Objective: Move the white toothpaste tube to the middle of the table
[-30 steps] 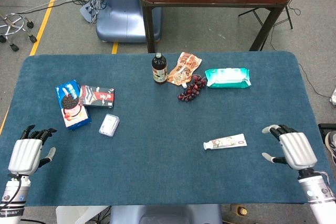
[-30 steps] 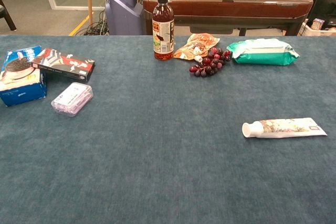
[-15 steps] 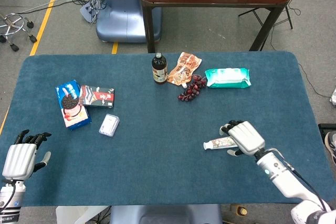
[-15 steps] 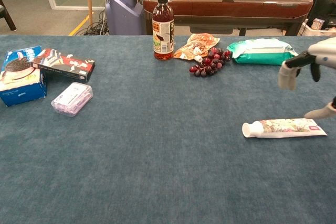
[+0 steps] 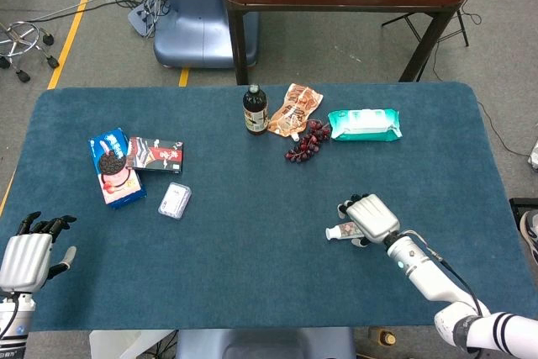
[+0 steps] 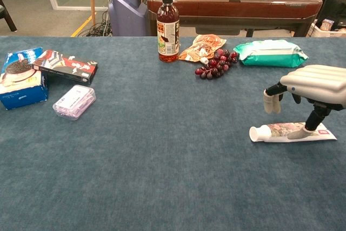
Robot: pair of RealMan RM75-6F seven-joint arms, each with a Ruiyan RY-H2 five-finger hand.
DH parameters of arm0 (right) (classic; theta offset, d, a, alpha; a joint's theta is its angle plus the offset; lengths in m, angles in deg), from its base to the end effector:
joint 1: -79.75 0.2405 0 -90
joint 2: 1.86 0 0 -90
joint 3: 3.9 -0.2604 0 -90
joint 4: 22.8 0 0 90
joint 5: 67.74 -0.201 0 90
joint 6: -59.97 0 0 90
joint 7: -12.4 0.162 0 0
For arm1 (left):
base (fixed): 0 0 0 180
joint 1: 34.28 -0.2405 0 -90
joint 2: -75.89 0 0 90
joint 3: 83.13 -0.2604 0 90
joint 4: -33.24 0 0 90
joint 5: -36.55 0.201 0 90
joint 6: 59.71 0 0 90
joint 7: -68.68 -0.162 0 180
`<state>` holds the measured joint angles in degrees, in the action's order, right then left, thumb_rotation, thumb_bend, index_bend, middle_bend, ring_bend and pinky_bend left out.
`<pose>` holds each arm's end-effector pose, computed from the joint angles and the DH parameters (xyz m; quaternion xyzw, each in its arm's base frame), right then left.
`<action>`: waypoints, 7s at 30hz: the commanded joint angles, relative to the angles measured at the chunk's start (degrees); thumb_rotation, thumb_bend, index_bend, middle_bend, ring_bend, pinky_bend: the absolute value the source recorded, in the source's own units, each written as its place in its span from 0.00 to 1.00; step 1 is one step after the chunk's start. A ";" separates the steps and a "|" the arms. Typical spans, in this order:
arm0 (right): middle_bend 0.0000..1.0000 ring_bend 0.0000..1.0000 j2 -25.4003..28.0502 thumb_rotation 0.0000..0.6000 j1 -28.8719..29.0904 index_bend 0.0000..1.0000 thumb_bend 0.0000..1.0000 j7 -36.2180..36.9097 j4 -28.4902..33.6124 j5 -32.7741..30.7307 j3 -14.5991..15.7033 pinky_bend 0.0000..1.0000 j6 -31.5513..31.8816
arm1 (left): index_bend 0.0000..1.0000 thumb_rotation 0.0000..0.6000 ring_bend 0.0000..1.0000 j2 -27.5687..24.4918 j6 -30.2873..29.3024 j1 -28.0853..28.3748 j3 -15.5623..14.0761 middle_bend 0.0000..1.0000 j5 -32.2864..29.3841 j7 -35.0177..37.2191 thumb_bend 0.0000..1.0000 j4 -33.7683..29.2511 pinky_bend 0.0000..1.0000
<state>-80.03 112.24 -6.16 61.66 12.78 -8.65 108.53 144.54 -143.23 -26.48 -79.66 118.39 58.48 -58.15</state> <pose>-0.2291 -0.3174 0.0164 0.8213 -0.3031 0.2548 0.4108 -0.3087 0.2162 0.1463 -0.6089 -0.3610 -0.3518 0.6125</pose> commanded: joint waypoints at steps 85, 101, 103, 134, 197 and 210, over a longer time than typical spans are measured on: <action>0.66 0.54 4.02 1.00 51.57 0.72 1.00 -23.49 11.42 -40.47 5.71 0.46 -18.69 | 0.15 1.00 0.55 -4.00 37.39 34.80 2.22 0.60 12.74 8.14 0.30 -6.46 0.16; 0.67 0.55 0.86 1.00 59.35 0.72 1.00 -24.60 10.83 -48.98 9.88 0.46 -13.72 | 0.15 1.00 0.56 -1.82 44.05 40.78 2.54 0.62 6.78 1.65 0.30 -8.98 0.16; 0.67 0.55 0.89 1.00 59.56 0.72 1.00 -24.22 10.81 -49.20 10.25 0.46 -13.53 | 0.15 1.00 0.56 -1.67 44.43 41.09 2.31 0.62 6.01 1.04 0.30 -8.91 0.16; 0.71 0.62 1.67 1.00 57.67 0.79 1.00 -15.90 10.27 -42.97 9.71 0.46 -13.97 | 0.15 1.00 0.56 0.81 45.81 43.79 -0.40 0.62 0.62 -1.90 0.30 -6.17 0.16; 0.74 0.67 9.44 1.00 43.86 0.82 1.00 4.25 14.87 -25.71 2.68 0.46 -14.50 | 0.13 1.00 0.55 1.24 44.47 45.67 -2.60 0.61 -2.74 -3.44 0.30 -6.35 0.17; 0.69 0.63 4.18 1.00 31.76 0.82 1.00 11.68 7.61 -11.14 5.09 0.46 -6.59 | 0.13 1.00 0.54 -5.30 39.54 41.32 -3.41 0.60 -6.35 -4.80 0.30 -9.10 0.17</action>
<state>-73.71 146.03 3.96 71.57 -0.80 -4.13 100.08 139.66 -103.12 15.44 -83.10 112.72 53.66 -67.10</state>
